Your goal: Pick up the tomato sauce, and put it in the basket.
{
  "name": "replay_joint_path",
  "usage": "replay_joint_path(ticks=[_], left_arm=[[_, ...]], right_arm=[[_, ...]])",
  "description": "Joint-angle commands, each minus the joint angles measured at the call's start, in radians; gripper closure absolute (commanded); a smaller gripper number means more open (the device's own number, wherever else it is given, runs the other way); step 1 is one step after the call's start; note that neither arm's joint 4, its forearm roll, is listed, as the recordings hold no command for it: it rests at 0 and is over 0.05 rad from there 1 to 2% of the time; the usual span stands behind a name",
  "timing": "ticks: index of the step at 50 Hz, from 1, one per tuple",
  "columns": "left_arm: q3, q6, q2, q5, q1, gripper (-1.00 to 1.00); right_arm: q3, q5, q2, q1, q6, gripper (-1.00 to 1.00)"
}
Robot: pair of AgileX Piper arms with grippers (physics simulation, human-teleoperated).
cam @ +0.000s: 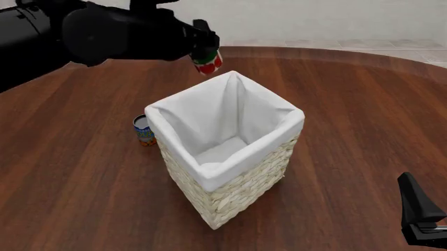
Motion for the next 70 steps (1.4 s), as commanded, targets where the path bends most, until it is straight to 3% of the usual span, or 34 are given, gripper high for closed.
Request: replay_joint_path(ticks=[1,32,55,70], left_arm=[[0.026,0.015,0.034,-0.056,-0.002,1.0],[0.026,0.014,0.107,-0.108,-0.015,1.0],[0.094,-0.025,0.042,-0.089,-0.051,1.0],[0.154,-0.053,0.073,-0.164,-0.063,1.0]], right_arm=[[0.0,0.0,0.0,0.0,0.0,-1.0],[0.0,0.0,0.0,0.0,0.0,-1.0],[0.0,0.0,0.0,0.0,0.0,-1.0],[0.0,0.0,0.0,0.0,0.0,-1.0]])
